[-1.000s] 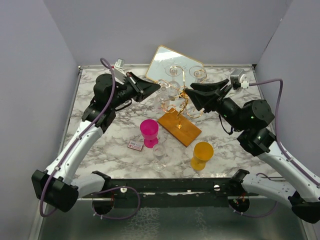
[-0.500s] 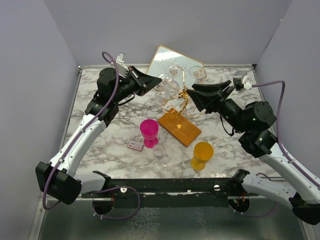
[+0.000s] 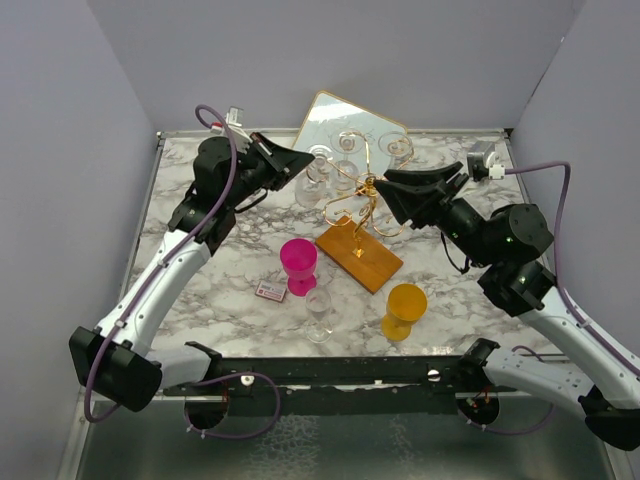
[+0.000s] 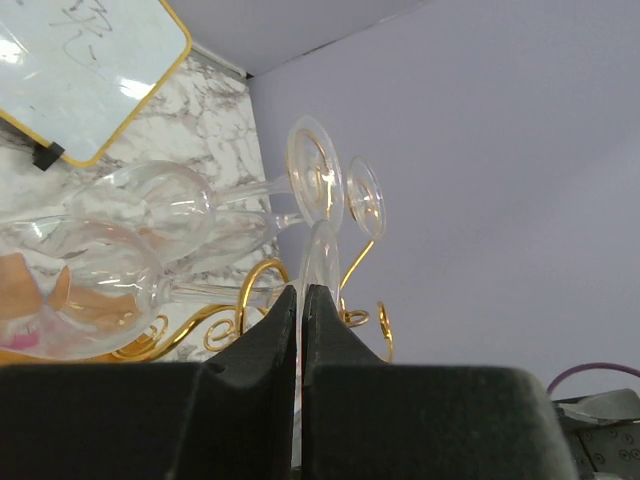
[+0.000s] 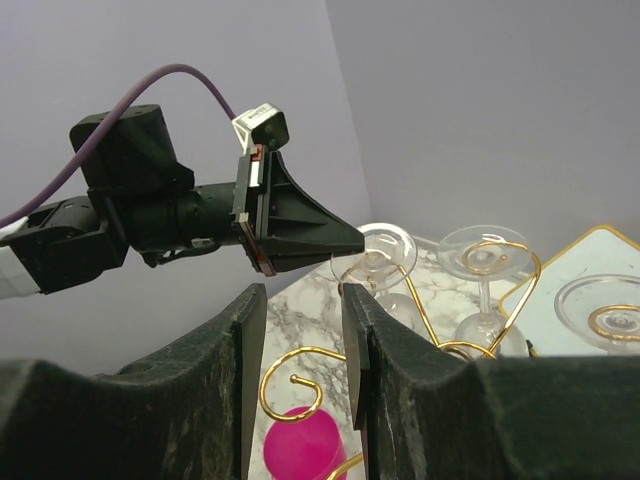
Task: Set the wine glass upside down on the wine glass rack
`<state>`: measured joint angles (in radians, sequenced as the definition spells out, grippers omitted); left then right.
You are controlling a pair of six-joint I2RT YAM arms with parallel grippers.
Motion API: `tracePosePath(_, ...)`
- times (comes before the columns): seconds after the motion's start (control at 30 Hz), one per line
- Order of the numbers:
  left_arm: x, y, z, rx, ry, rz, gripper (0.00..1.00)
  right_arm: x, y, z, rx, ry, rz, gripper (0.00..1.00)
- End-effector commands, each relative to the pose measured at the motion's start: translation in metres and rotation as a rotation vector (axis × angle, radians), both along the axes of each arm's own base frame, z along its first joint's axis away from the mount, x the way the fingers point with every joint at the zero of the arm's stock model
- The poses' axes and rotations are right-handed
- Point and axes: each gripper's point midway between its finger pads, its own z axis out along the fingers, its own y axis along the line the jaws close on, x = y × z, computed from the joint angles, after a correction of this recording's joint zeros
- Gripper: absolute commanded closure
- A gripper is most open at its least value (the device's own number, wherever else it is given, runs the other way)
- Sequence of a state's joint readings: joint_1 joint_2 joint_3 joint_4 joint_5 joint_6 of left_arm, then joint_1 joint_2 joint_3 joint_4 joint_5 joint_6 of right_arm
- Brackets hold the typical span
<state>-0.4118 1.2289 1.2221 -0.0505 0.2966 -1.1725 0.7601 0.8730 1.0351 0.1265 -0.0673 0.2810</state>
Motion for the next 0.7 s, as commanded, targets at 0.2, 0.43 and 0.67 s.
tracePosePath(0.2,-0.016,0.015,0.012,0.012,-0.057,0.025,1.0,-0.003,-0.006,-0.007,0.018,0.044,-0.012,0.64)
tracePosePath(0.43,-0.024,0.007,0.009,0.007,-0.028,-0.042,1.0,-0.002,-0.007,-0.012,0.023,0.078,-0.017,0.64)
tracePosePath(0.67,-0.039,0.003,-0.003,0.023,0.01,-0.108,0.89,0.014,-0.016,-0.036,0.044,0.212,-0.111,0.66)
